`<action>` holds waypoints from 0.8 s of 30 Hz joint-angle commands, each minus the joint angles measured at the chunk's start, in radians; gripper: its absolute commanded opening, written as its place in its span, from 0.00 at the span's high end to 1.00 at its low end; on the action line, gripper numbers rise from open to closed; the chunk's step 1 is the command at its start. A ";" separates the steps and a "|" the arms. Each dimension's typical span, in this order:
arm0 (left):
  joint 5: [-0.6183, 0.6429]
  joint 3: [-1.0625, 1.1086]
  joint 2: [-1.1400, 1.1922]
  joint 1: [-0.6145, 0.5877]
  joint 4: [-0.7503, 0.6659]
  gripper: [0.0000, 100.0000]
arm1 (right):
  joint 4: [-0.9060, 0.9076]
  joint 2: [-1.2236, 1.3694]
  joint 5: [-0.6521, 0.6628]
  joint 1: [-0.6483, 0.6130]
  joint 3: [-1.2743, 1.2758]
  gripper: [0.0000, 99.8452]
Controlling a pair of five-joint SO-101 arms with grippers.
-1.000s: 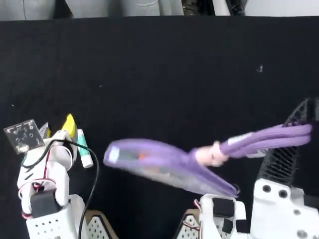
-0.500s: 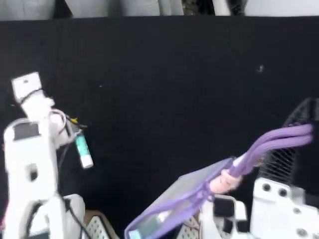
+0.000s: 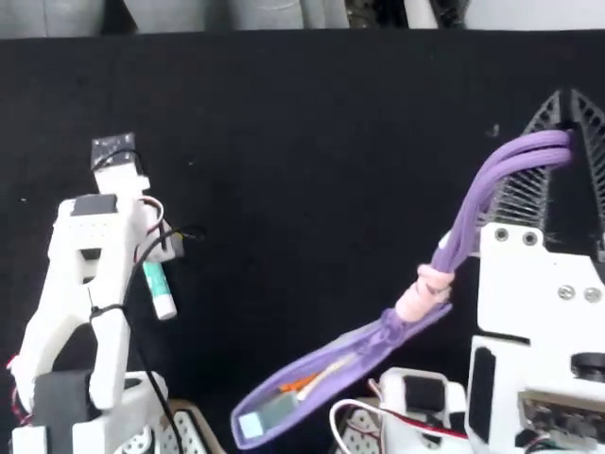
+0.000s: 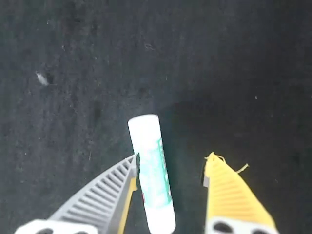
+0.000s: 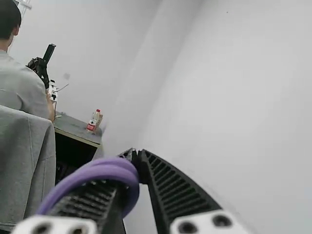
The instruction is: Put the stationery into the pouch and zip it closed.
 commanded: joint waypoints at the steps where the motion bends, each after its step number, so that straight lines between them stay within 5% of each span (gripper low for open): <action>1: -0.006 0.062 -0.011 -0.019 -0.135 0.77 | -0.020 0.021 0.008 0.012 -0.027 0.99; 12: -0.014 0.087 -0.005 -0.087 -0.176 0.73 | -0.020 0.025 0.008 0.012 -0.025 0.99; 18: -0.014 0.157 0.032 -0.084 -0.344 0.73 | -0.020 0.022 0.008 0.012 -0.025 0.99; 24: -0.048 0.033 0.212 -0.088 -0.270 0.73 | -0.020 0.025 0.008 0.012 -0.025 0.99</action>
